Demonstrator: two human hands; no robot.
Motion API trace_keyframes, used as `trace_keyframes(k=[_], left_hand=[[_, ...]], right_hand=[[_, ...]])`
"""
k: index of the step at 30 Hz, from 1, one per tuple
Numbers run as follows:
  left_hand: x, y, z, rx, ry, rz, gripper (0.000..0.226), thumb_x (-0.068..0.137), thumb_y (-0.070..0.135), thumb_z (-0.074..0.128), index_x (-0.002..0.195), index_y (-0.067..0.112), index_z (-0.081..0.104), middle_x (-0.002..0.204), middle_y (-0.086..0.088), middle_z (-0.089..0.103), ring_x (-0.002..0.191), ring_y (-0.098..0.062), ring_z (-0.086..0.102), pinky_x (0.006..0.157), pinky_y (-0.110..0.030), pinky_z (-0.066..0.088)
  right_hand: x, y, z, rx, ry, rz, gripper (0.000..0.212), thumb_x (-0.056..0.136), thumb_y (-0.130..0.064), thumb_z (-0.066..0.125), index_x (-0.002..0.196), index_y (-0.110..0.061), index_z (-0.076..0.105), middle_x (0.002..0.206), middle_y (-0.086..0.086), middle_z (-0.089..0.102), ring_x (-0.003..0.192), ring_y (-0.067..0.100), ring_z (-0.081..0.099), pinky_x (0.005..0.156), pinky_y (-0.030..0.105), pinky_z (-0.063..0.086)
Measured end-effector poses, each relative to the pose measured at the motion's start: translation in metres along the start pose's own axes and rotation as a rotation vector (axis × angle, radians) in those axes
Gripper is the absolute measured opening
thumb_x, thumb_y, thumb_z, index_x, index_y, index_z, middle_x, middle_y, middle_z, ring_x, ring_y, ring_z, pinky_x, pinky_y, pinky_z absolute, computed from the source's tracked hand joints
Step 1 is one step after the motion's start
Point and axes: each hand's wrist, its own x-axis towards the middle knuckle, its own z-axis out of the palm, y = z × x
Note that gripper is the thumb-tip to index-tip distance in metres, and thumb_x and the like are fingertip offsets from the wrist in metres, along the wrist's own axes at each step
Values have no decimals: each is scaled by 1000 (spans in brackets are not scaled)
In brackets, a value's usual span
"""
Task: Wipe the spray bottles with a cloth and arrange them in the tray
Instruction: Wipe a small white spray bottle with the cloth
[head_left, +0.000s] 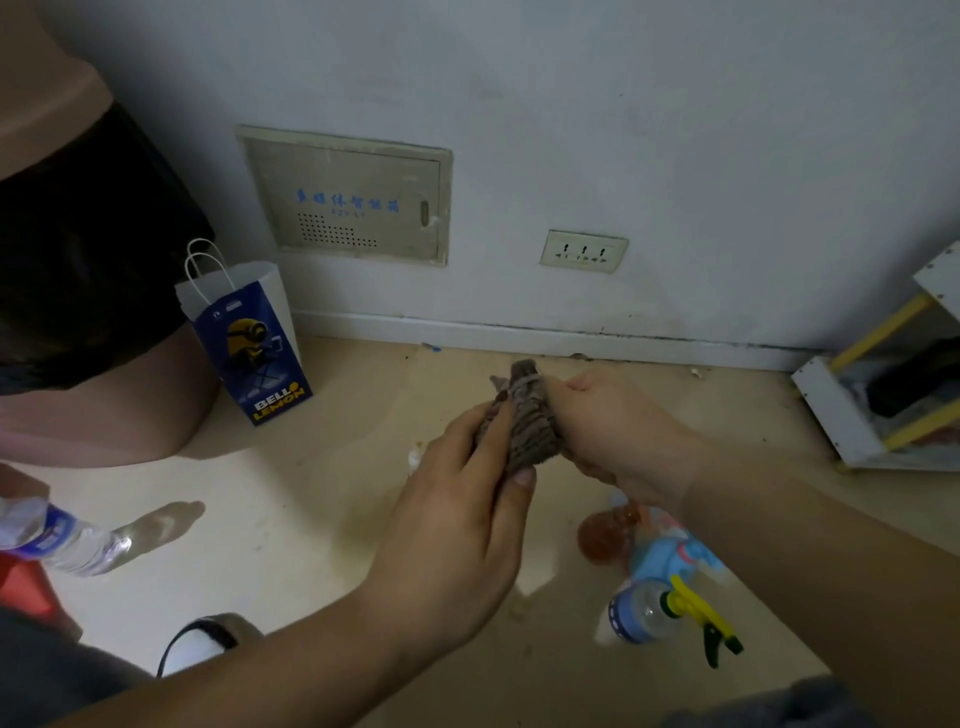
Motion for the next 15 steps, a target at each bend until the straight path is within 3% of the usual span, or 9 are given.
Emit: trace_keyframes(k=[3,5,7,9,11,13,15], left_hand=[[16,-7,-13,-220,-28,-173,38,104,42,35,135,37,56,128,14,63,117,-6,60,98,-35,50],[31,-10,-21,-385,-125,-465,36,107,34,35,121,23,66,116,-6,71,102,-18,66,87,-38,53],[34,-10,-20,-419,-155,-609,35,108,27,37,113,11,68,110,-15,72,89,-20,64,70,-26,53],[30,-1,-16,-460,-74,-539,29,108,28,39,116,21,67,112,-4,72,90,-9,64,65,-13,51],[20,9,-16,-457,20,-319,30,108,30,40,125,40,61,119,15,68,107,3,62,80,-6,48],[10,13,-15,-374,67,-123,34,103,33,40,127,51,56,124,25,63,120,5,56,97,-13,44],[7,10,-13,-318,21,-98,39,102,33,39,132,51,54,128,27,58,125,3,53,102,-19,43]], right_hand=[[-7,0,7,-209,86,-232,53,100,-29,50,51,-16,37,42,-4,29,37,12,24,39,25,21],[-13,-4,12,-275,115,-340,58,100,-30,49,47,-14,32,39,-4,28,39,11,26,40,22,22],[-14,-4,11,-283,146,-386,58,99,-32,48,45,-16,32,40,-4,28,41,12,28,42,21,26],[-9,-4,9,-292,174,-391,55,97,-31,49,47,-15,34,42,-3,29,42,12,28,42,23,24],[-3,-3,6,-296,187,-356,51,96,-29,50,50,-11,36,45,0,32,44,14,30,44,29,24],[0,-2,5,-260,175,-286,49,96,-26,50,51,-12,40,49,8,36,45,16,29,44,30,23],[-1,-1,4,-177,161,-219,47,97,-24,51,53,-12,40,51,8,31,45,16,24,39,25,19]])
